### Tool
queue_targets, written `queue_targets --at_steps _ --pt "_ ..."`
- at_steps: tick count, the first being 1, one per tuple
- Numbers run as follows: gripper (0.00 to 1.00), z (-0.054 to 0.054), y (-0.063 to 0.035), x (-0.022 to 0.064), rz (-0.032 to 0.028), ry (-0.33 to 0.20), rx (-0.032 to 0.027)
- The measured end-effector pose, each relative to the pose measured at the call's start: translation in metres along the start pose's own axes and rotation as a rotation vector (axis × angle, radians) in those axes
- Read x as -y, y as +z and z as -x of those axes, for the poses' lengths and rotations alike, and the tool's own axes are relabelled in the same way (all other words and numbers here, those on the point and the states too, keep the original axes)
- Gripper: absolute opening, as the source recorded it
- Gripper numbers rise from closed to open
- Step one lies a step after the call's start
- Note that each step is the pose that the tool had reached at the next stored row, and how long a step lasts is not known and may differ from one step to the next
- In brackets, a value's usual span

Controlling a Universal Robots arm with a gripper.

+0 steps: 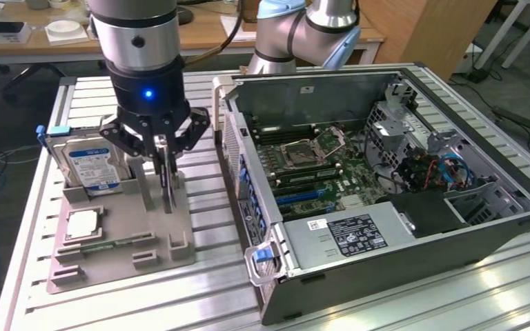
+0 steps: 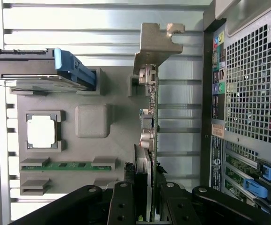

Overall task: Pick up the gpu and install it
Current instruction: 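Pick up the gpu and move the gpu toward the slot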

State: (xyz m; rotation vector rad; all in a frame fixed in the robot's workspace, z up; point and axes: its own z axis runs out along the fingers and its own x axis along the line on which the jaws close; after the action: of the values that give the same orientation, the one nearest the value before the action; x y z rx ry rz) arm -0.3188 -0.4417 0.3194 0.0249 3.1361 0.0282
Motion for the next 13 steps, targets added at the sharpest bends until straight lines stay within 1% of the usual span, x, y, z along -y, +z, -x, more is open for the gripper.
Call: queue_targets --at_steps 2,3,5,7,10,12,13 --pt "0.26 0.0003 -0.0028 -0.0002 0.0002 -0.001 -0.0002" --pt "0.26 0.0011 -0.0037 -0.0002 0.0027 -0.002 -0.0001" --pt "0.26 0.0014 -0.0047 -0.0002 0.0103 -0.004 -0.0001" --pt "0.26 0.0015 -0.0058 -0.0003 0.0158 -0.007 -0.0005" --pt "0.26 0.0017 -0.0080 -0.0003 0.0278 -0.017 -0.0007" --pt "0.26 0.0017 -0.0087 -0.0004 0.0334 -0.025 -0.0012" --pt "0.26 0.0017 -0.0096 -0.0004 0.0353 -0.027 -0.0015"
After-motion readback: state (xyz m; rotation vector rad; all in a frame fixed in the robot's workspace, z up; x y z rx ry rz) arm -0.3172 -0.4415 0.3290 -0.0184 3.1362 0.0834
